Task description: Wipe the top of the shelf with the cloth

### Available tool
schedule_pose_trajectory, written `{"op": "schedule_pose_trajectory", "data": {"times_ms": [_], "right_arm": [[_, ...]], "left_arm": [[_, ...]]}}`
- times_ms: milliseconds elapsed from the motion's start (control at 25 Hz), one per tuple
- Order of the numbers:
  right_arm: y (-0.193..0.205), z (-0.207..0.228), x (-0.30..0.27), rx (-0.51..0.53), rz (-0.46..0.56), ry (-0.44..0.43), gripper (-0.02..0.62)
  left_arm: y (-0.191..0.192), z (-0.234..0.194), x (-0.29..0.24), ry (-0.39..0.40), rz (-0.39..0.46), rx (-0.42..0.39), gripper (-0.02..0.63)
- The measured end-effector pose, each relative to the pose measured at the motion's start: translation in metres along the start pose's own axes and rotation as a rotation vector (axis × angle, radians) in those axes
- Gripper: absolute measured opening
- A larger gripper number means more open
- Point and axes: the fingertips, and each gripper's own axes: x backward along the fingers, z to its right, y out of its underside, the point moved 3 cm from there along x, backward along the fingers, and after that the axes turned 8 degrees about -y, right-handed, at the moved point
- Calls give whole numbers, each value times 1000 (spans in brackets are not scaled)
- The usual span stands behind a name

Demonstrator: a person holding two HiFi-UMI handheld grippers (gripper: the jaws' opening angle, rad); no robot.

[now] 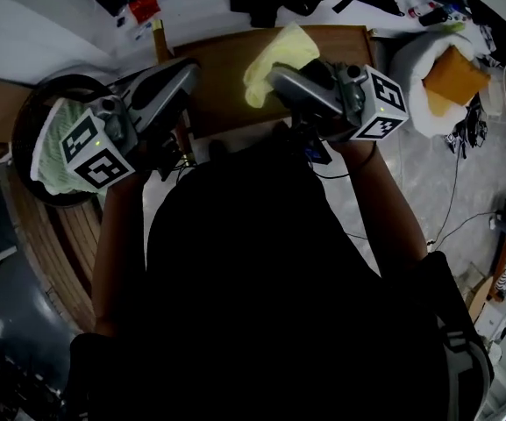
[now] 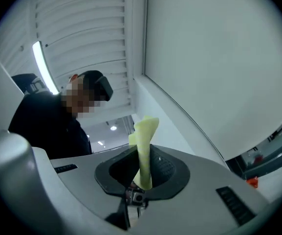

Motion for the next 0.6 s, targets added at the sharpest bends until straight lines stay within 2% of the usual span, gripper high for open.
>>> {"op": "schedule_pose_trajectory", "data": {"times_ms": [160,240,360,600], "right_arm": [[17,-1,5,41,-75,60,49],[22,-9,7,52,-97,75,49],[27,-22,12,39,-86,71,49],[45,-29,38,-16,-84,74,49]], "left_arm": [[5,21,6,36,-88,-163,11],[11,34,10,34,-116,-211,11],[20,48,10,20,-138,-233,11],[41,69,-6,11,-154,-227,12]]}}
